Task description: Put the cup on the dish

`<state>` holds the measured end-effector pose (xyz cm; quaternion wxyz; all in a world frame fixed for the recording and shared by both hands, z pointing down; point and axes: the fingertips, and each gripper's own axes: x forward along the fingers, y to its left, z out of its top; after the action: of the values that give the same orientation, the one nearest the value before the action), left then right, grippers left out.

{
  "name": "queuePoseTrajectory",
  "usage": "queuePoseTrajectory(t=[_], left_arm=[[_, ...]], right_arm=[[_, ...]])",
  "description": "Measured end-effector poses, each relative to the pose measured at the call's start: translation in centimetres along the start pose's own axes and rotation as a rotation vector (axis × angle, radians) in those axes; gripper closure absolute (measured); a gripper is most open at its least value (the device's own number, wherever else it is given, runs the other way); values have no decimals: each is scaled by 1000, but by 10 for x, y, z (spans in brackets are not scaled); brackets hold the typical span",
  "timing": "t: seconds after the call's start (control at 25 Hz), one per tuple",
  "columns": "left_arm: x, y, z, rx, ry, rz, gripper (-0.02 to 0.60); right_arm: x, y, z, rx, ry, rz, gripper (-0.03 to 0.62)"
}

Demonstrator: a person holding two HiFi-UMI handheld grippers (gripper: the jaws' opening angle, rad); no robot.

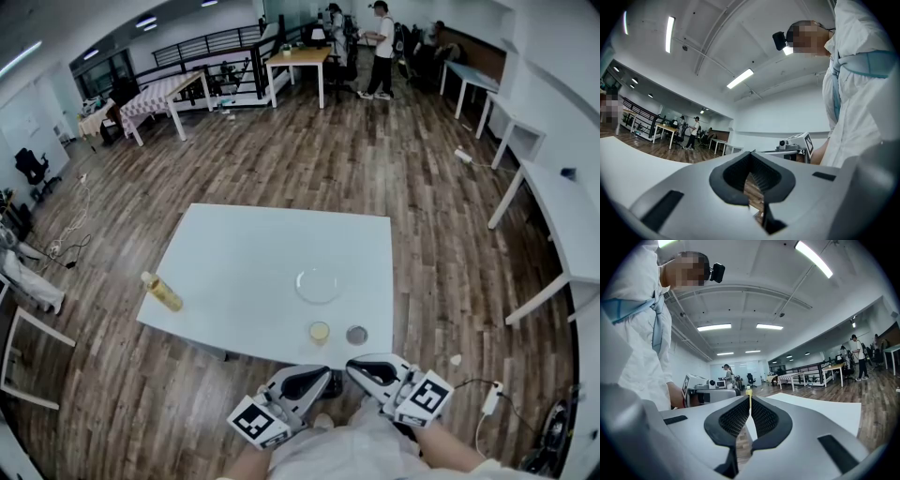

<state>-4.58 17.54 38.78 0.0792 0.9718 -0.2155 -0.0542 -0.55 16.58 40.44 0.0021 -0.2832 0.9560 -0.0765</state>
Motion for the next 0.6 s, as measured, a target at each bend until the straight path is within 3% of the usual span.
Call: queuePoseTrajectory(t=[0.6], left_arm=[[15,29,-4,-35,1,57,580]], right_arm=[[10,-32,2,-10,34,35,560]])
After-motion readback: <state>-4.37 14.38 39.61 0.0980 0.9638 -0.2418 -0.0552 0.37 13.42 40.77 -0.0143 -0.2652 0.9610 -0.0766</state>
